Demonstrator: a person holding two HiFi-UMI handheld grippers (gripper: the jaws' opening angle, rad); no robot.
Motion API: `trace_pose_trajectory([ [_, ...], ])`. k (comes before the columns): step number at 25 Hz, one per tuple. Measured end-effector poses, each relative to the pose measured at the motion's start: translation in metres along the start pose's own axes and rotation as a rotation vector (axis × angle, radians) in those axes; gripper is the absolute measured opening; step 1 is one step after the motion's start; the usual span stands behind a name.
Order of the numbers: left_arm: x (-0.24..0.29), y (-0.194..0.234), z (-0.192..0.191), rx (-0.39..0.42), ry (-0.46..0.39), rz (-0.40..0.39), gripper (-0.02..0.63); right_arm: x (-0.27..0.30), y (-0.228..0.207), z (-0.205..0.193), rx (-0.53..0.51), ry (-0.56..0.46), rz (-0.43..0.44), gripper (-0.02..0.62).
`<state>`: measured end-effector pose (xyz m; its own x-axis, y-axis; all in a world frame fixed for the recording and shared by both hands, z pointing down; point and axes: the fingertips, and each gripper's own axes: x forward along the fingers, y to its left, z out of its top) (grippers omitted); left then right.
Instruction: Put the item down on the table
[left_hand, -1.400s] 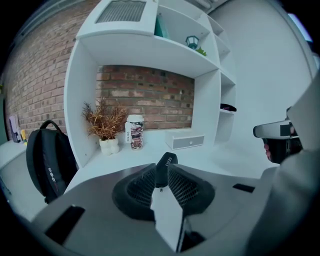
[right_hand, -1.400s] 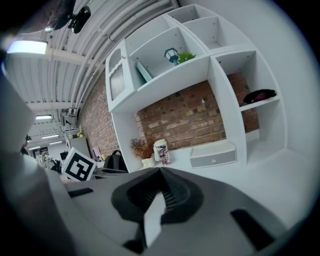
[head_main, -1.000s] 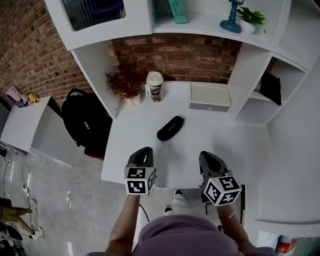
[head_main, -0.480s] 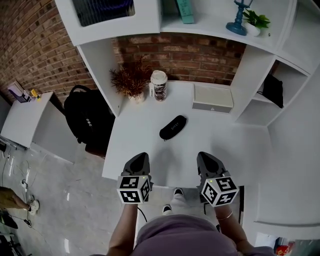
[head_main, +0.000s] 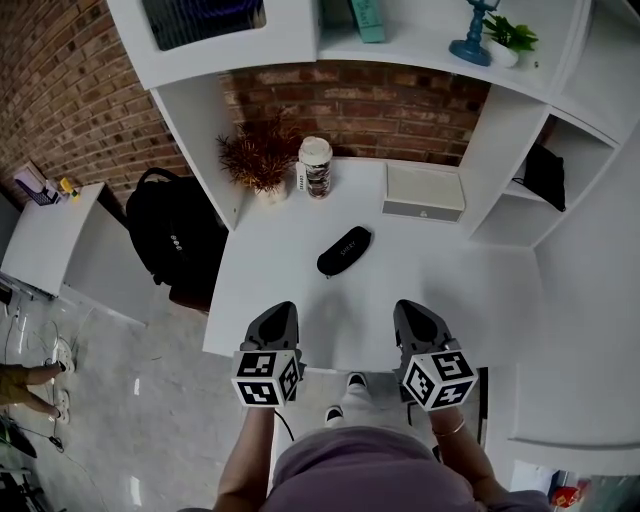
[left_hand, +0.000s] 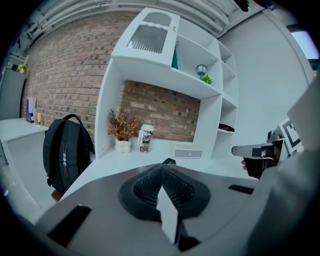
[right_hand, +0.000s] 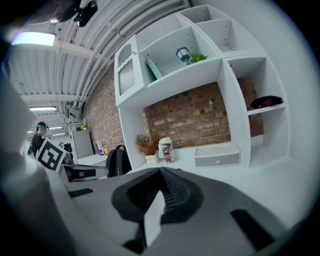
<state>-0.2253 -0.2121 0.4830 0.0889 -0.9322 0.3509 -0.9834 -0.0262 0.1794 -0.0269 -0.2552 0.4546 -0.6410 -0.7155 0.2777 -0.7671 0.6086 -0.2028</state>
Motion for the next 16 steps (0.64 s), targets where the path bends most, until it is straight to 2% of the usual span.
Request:
trace_pose_trajectory([
  [16, 0.0004, -0.0082, -0.0013, -0.031, -0.008, -0.009, 0.000, 0.0040, 0.0039, -0.0007, -0.015, 0.010, 0.045, 0.000],
])
